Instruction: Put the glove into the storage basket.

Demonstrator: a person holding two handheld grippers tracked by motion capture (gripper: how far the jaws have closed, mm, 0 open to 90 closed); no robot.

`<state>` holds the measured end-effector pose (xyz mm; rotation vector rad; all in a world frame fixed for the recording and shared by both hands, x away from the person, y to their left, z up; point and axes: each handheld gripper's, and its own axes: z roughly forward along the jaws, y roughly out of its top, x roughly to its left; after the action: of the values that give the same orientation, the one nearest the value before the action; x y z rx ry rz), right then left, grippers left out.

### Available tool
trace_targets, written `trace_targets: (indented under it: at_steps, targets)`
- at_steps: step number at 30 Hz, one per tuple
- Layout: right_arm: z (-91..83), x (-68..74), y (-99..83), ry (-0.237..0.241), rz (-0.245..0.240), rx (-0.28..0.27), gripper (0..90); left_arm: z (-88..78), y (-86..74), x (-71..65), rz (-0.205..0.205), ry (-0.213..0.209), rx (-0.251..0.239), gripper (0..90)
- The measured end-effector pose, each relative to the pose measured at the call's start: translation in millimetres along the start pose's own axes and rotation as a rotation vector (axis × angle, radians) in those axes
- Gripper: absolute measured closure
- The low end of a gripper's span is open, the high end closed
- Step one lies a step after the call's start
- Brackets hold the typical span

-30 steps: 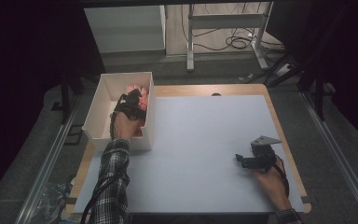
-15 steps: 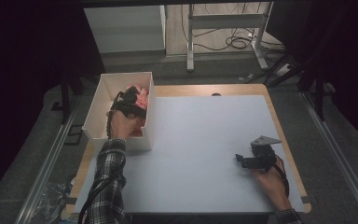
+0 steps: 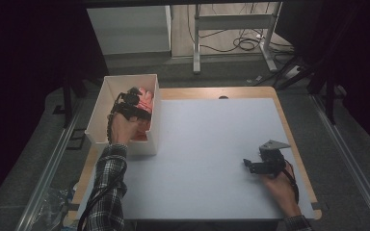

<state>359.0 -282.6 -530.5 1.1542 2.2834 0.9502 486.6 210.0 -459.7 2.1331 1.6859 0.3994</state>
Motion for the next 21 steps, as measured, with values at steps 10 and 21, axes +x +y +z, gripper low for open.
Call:
trace_targets:
  at_steps: [10, 21]
  targets:
    - [0.0, 0.1, 0.0, 0.000, 0.001, 0.000, 18.2, -15.2, -1.6, -0.4, 0.019, -0.005, -0.056, 6.0]
    - [0.0, 0.0, 0.0, 0.000, 0.000, 0.000, 18.2, -38.8, -7.7, 1.8, 0.027, -0.040, -0.127, 6.0]
